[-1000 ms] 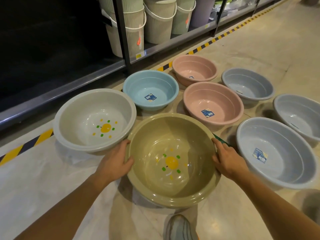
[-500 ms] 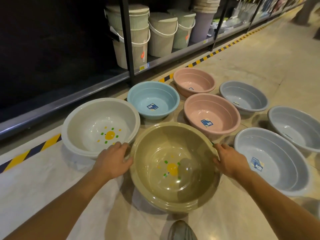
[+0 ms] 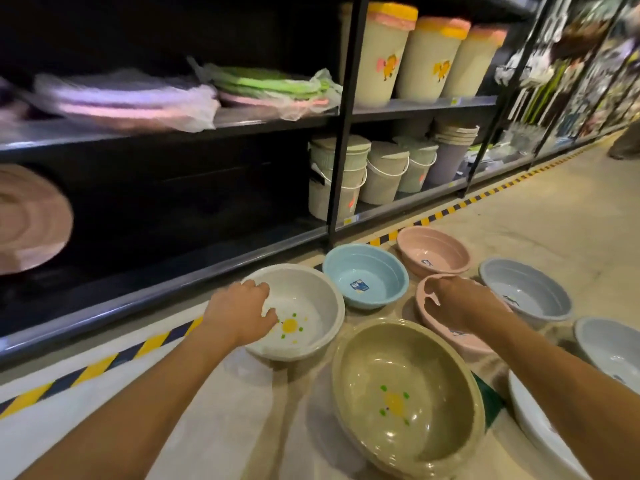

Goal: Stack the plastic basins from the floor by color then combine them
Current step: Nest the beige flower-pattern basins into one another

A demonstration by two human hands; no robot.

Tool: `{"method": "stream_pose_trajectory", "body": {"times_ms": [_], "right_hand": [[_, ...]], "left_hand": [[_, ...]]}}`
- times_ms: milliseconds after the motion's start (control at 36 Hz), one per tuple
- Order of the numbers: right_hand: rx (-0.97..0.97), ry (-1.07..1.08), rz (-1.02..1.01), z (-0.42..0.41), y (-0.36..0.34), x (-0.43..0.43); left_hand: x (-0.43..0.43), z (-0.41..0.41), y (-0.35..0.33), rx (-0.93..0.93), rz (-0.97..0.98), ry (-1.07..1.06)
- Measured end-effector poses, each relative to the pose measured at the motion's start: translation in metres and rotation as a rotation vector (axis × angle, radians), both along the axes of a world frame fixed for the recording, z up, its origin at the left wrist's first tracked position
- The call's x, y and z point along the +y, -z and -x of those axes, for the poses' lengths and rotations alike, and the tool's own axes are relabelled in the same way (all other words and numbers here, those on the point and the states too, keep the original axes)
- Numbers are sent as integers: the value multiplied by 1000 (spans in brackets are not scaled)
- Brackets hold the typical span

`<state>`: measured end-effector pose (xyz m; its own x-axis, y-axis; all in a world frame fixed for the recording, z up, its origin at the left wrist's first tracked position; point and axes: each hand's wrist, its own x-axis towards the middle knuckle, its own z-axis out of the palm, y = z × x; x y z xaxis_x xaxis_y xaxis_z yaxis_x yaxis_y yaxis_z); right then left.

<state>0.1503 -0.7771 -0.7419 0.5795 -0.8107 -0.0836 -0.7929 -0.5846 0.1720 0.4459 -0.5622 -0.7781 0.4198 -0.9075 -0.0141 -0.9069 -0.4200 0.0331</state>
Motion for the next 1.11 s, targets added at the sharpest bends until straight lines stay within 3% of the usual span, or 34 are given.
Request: {"method": "stream_pose_trajectory", "body": {"times_ms": [278,833,1111], "right_hand": [[1,-165,3,-100,8,-1],[61,-130,-284,-198,208,-134],[-71,-86,-440,-214,265,-145]], "left_hand": [[27,-66,16,18,33,-181],[-83,-155,173,168,-129,-377],[-95,-177,241,353,-96,-416]]}}
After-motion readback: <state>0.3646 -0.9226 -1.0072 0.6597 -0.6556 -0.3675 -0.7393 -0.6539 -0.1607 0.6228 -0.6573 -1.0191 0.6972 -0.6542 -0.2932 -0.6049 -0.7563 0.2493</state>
